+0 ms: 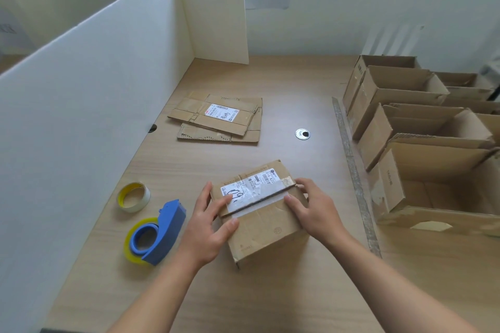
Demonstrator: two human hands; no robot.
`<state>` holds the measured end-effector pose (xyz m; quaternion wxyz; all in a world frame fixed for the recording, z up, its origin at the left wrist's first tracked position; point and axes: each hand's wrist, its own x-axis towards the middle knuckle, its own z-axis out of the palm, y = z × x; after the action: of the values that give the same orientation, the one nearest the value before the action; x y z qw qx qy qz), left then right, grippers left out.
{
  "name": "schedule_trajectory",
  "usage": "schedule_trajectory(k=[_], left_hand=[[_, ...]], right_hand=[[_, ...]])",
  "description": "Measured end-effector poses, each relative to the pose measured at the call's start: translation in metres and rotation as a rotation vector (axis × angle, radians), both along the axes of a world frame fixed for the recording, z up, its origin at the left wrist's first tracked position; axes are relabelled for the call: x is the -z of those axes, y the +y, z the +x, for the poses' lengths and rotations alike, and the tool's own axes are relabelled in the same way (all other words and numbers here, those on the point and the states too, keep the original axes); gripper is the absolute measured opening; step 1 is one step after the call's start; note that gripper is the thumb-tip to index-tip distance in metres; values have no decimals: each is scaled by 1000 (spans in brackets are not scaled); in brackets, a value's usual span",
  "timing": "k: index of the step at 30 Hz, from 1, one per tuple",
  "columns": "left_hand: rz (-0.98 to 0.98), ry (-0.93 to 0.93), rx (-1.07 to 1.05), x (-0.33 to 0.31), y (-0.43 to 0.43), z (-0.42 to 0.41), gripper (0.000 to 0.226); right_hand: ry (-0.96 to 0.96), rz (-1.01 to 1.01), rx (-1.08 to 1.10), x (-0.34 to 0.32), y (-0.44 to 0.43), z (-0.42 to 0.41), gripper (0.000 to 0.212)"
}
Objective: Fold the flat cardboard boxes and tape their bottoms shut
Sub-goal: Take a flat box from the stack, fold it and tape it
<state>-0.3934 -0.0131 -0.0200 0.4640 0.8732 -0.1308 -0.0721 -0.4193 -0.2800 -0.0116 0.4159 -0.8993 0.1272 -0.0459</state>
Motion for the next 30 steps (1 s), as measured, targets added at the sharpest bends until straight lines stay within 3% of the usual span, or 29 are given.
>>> schedule_trajectory(k=[5, 9, 13, 18, 21, 30], left_hand=[[8, -20, -3, 0, 0, 2, 47], [87, 26, 71, -4, 0, 14, 50], [108, 47, 134, -5, -9, 26, 50], [11, 141, 37, -3, -20, 30, 45], [-64, 250, 5, 0, -21, 29, 44], [-122, 237, -12, 4, -45, 29, 44]], right_hand=[[44, -91, 25, 2, 1, 1, 42], [79, -94, 20, -1, 1, 1, 64], [86, -3, -25, 2, 6, 1, 57], [118, 132, -3, -2, 5, 3, 52], [88, 125, -8, -3, 4, 2, 52], [-28, 47, 100, 4, 11, -17, 54]])
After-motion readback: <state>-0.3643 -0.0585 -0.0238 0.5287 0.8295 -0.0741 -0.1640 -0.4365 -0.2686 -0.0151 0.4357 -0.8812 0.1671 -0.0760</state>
